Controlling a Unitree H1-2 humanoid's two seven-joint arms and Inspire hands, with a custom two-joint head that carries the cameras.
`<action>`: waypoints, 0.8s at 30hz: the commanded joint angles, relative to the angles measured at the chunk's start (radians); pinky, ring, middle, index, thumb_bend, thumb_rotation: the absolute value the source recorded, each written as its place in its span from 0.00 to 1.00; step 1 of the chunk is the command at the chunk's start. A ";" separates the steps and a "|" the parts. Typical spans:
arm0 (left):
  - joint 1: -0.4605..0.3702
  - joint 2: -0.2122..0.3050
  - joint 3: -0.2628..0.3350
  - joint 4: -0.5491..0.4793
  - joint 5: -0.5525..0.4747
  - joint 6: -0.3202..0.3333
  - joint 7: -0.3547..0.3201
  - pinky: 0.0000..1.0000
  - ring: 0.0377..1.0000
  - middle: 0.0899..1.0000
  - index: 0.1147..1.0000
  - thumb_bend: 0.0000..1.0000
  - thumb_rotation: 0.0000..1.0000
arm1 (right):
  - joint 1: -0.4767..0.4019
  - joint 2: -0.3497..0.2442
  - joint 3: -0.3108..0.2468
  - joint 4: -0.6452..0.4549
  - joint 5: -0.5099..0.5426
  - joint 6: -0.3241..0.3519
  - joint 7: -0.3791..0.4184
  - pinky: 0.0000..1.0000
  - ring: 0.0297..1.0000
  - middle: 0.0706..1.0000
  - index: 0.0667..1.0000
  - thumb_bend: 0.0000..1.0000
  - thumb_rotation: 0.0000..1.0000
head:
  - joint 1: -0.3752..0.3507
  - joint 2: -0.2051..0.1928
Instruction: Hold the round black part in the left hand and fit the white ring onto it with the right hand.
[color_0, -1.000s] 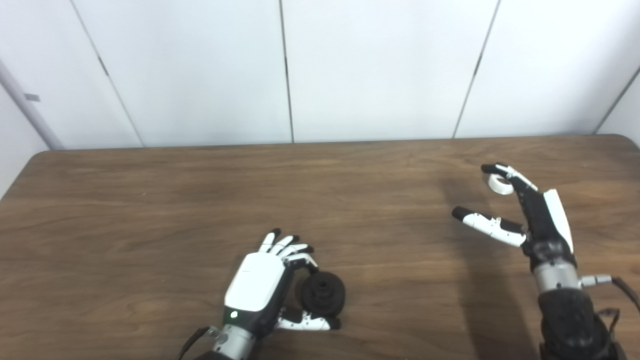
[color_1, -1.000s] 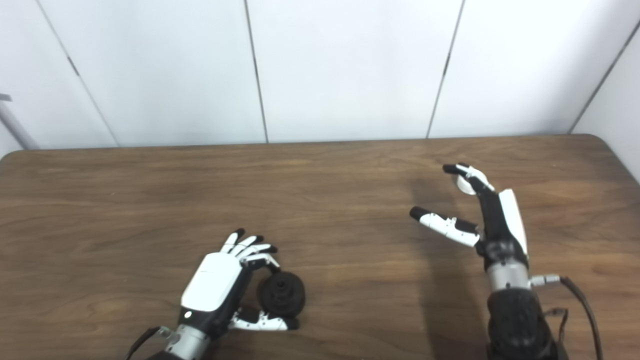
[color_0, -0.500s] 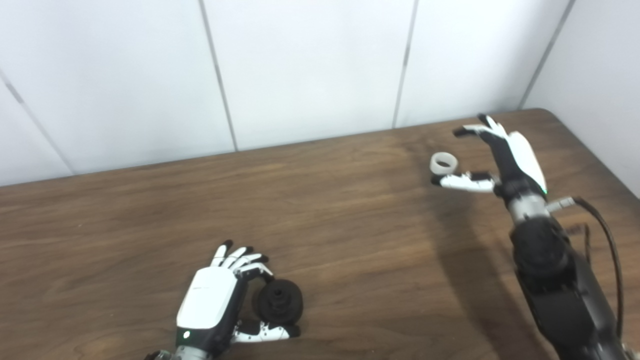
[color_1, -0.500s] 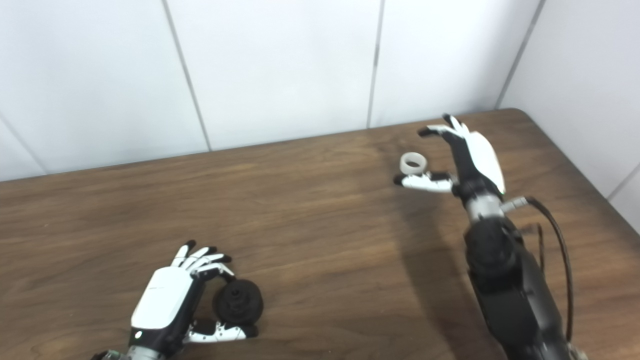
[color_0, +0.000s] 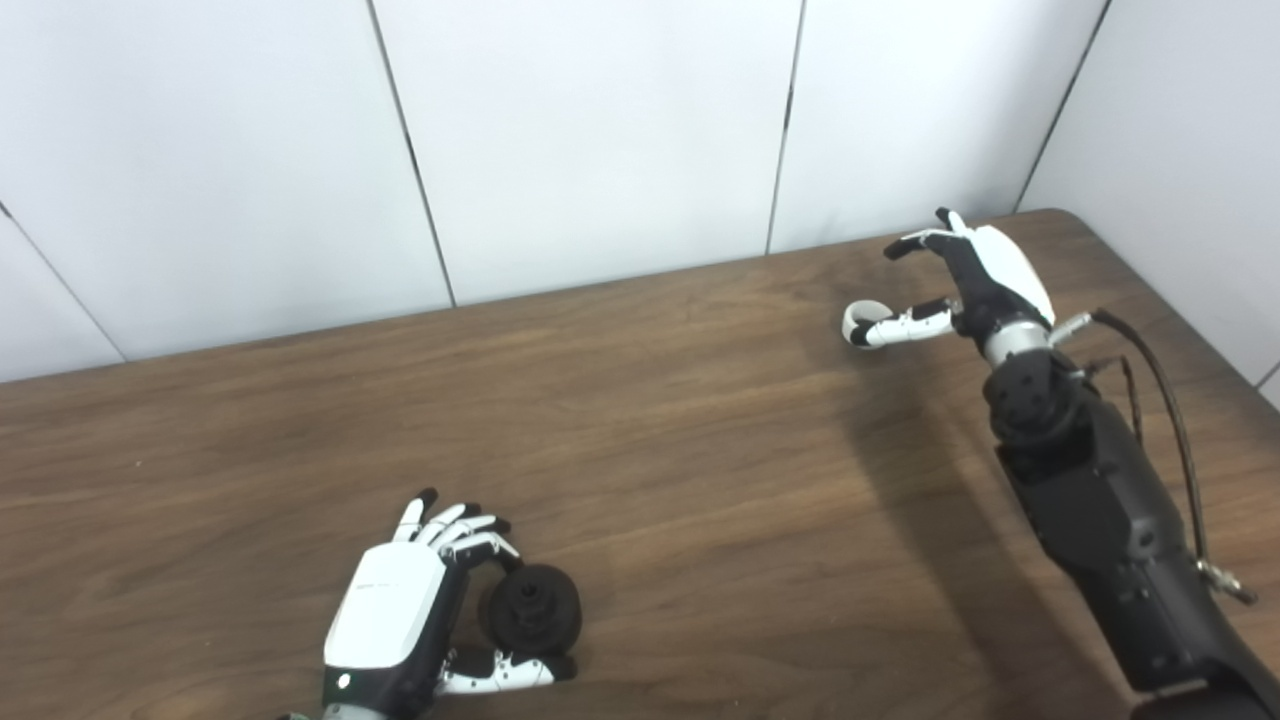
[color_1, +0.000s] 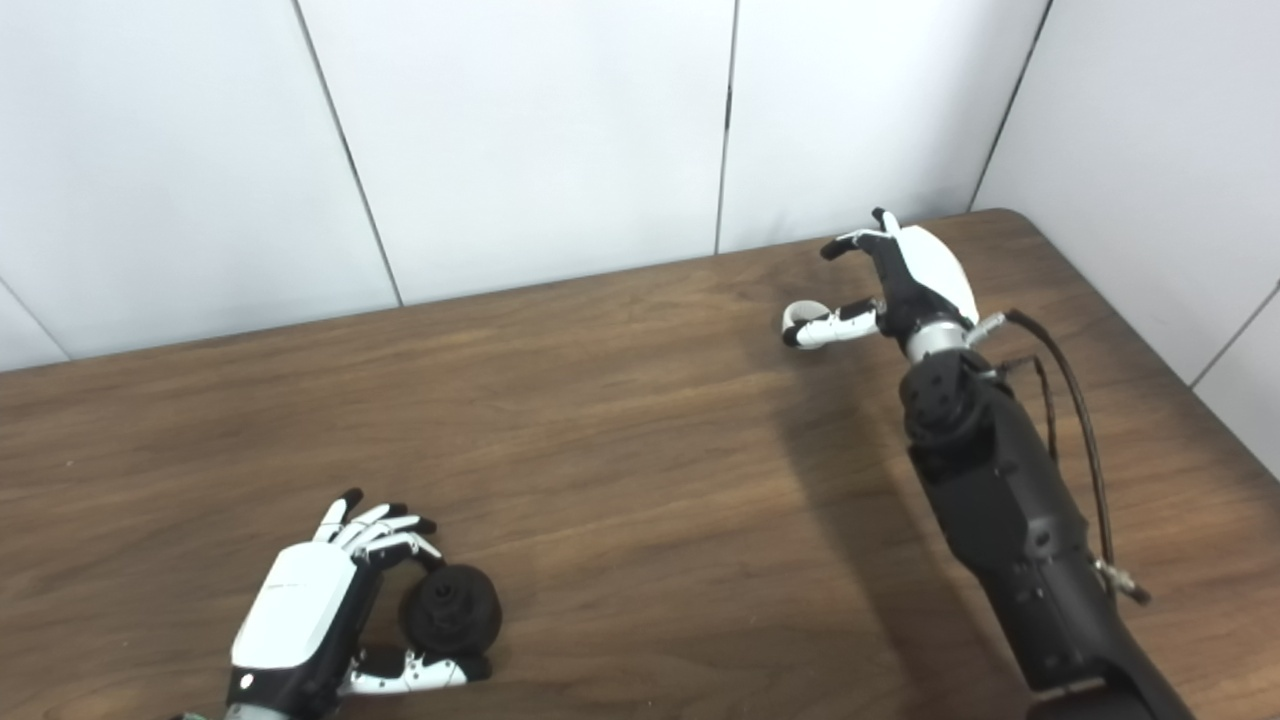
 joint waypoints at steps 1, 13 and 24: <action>0.005 0.022 0.013 -0.014 0.007 0.005 -0.011 1.00 0.87 0.75 0.42 0.52 0.05 | -0.065 -0.026 0.010 0.013 -0.042 0.002 0.019 1.00 1.00 1.00 0.70 0.92 0.22 | -0.001 0.002; 0.014 0.020 0.021 -0.032 0.008 0.010 -0.030 1.00 0.87 0.75 0.42 0.52 0.05 | -0.149 -0.015 0.038 0.187 -0.147 0.002 0.088 1.00 1.00 0.99 0.69 0.94 0.28 | 0.005 0.004; 0.016 0.017 0.019 -0.036 0.015 0.007 -0.026 1.00 0.87 0.75 0.42 0.52 0.05 | -0.165 0.017 0.037 0.253 -0.184 0.002 0.088 1.00 1.00 0.98 0.69 0.94 0.29 | 0.017 0.004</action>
